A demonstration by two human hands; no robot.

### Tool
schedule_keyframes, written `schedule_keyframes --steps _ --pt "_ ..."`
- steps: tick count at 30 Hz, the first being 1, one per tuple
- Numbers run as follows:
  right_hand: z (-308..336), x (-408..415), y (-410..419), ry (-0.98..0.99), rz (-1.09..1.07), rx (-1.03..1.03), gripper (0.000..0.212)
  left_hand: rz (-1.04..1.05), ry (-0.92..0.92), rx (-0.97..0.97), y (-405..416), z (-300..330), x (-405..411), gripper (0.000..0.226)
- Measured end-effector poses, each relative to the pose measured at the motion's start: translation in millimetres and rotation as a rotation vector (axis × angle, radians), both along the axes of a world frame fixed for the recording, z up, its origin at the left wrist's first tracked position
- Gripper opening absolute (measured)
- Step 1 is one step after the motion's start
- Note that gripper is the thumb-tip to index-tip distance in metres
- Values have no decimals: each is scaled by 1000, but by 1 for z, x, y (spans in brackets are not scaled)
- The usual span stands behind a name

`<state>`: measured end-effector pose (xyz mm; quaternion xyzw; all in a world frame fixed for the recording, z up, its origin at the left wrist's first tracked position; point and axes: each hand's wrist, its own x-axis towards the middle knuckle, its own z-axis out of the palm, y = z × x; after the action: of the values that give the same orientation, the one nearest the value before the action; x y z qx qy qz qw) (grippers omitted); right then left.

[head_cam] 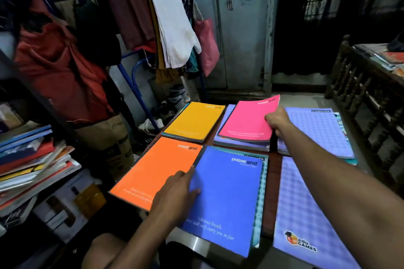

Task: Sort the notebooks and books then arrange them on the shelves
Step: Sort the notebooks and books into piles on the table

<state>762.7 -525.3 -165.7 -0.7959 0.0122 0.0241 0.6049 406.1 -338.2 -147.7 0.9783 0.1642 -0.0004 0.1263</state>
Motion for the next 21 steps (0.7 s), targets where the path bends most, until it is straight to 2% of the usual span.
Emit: schedule_keyframes --steps 3,8,12,14,17,19,21 --pt "2 -3 1 -14 -22 -130 44 12 2 37 -15 -2 0 56" --pt "6 -21 3 -100 58 -355 82 59 -42 188 -33 -12 4 47" --pt "-3 -25 -4 -157 125 -433 96 30 -208 358 -36 -28 6 36" --pt "-4 -23 -8 -168 145 -459 97 21 -230 431 -37 -31 9 28" --pt "-3 -20 -9 -170 189 -485 80 39 -188 448 -42 -25 16 23" --pt "0 -23 -8 -163 194 -479 71 50 -163 442 -46 -19 20 26" --pt "6 -29 -7 -154 187 -447 72 79 -154 412 -46 -18 25 35"
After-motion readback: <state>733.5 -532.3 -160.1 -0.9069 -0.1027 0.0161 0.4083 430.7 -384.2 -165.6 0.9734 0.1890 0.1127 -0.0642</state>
